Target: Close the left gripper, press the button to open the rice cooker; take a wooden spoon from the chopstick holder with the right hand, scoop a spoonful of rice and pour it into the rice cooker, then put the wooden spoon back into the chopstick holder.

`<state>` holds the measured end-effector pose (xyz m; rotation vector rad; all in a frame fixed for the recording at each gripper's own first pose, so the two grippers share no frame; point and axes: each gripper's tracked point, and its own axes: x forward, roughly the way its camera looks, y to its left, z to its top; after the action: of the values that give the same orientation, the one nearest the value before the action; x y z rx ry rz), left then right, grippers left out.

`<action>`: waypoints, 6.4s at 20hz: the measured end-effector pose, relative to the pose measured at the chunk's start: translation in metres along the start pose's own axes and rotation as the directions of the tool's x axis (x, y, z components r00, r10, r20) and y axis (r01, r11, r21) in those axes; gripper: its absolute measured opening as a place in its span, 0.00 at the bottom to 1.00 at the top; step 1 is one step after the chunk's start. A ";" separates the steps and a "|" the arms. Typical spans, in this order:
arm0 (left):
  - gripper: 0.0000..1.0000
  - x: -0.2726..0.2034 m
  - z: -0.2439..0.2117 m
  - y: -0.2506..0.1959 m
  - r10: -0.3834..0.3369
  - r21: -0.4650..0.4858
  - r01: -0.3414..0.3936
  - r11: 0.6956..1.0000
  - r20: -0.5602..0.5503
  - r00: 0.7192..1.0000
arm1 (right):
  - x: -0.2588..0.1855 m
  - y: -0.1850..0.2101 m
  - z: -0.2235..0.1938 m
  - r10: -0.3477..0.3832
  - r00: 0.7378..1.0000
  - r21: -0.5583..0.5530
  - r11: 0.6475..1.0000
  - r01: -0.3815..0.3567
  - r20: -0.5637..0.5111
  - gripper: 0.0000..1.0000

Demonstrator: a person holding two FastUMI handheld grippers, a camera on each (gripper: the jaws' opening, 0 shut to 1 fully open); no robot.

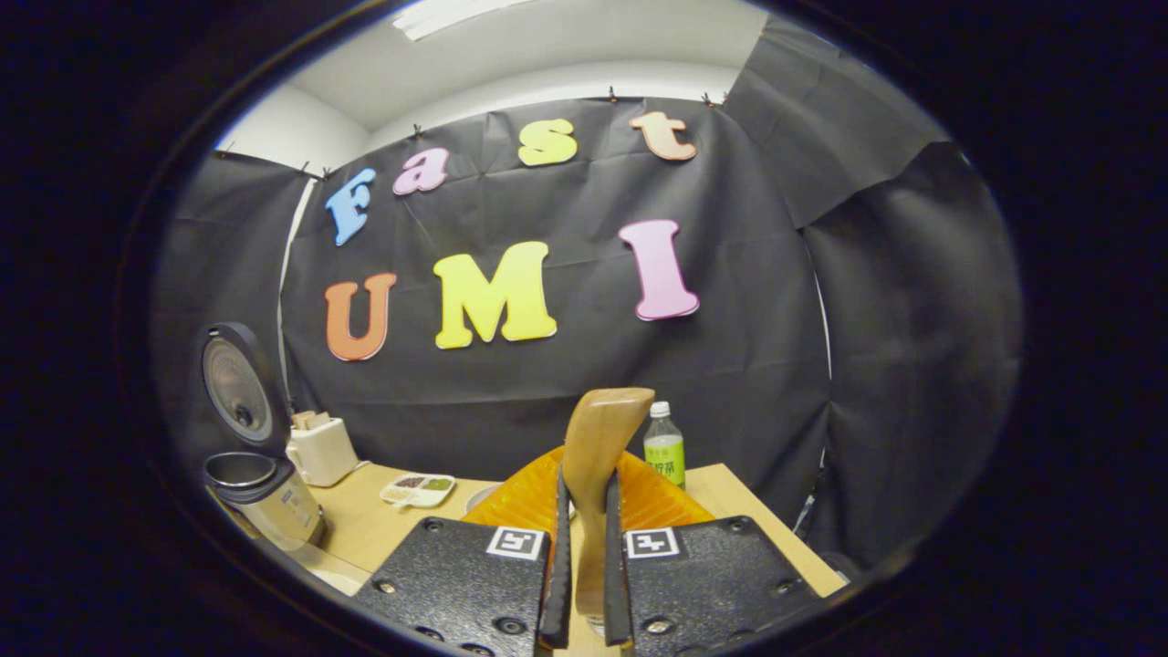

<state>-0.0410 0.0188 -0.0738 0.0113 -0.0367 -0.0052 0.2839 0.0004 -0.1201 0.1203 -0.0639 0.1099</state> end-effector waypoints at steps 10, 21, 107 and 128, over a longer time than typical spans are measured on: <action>0.96 0.005 -0.005 -0.006 -0.021 -0.008 0.020 1.000 -0.017 1.000 | 0.008 -0.001 -0.010 0.044 0.998 0.052 0.998 -0.042 -0.034 0.24; 0.96 0.004 -0.005 -0.003 -0.004 -0.016 0.003 1.000 -0.044 0.999 | -0.001 -0.033 0.002 -0.094 0.995 0.030 0.995 0.094 -0.021 0.94; 0.95 0.195 -0.072 0.015 0.012 -0.066 -0.049 0.997 -0.470 0.883 | -0.326 0.140 0.065 -0.029 0.994 -0.226 0.973 0.052 0.105 1.00; 0.98 0.179 -0.109 0.011 0.133 -0.033 -0.142 0.989 -0.193 0.972 | -0.341 0.143 0.083 -0.022 0.990 -0.218 0.975 0.052 0.139 1.00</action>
<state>0.1417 0.0304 -0.1758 -0.0374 0.1547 0.1339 -0.0752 0.0954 -0.0455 -0.0941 -0.2096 0.0562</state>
